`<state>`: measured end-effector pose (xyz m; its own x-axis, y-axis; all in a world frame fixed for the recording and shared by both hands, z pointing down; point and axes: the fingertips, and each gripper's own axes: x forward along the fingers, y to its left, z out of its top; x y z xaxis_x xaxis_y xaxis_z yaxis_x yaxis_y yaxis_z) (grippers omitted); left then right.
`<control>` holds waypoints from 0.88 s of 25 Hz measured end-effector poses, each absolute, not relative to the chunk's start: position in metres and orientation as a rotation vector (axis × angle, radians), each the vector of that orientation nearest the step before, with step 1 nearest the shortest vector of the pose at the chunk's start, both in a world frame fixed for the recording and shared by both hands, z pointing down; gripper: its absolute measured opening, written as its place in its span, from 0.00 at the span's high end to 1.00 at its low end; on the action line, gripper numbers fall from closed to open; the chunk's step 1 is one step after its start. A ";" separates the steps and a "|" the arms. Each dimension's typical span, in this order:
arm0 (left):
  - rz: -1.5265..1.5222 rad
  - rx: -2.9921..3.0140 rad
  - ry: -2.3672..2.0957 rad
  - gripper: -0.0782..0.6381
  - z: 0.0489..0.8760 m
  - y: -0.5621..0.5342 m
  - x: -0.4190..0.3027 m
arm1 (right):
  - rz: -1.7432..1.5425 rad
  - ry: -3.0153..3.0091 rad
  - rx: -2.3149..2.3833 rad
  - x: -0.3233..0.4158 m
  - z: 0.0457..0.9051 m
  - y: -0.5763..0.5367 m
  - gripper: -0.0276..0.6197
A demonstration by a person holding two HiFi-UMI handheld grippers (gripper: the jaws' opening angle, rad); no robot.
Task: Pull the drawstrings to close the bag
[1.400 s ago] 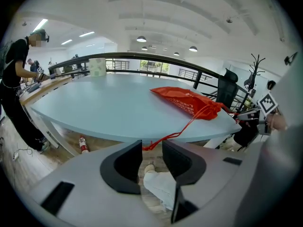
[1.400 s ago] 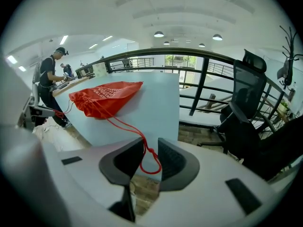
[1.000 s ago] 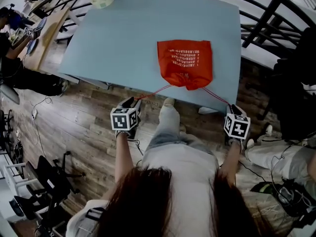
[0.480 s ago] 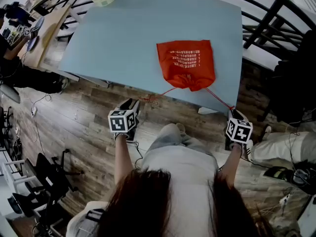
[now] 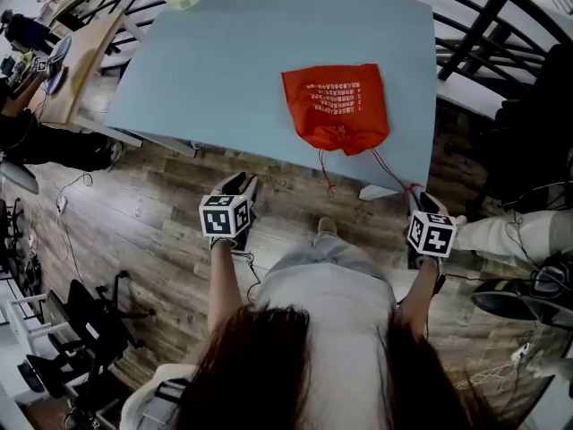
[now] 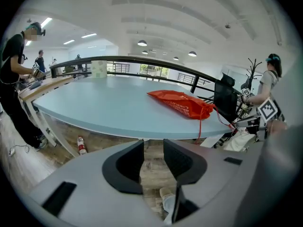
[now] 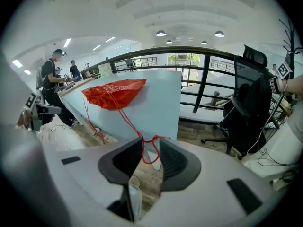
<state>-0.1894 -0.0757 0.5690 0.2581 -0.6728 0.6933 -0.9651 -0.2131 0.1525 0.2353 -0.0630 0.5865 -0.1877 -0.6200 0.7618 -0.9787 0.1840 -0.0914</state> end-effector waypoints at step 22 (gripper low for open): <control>0.605 2.242 -1.467 0.75 0.507 -0.040 -0.158 | 0.630 -2.095 1.577 0.168 0.521 -0.030 0.79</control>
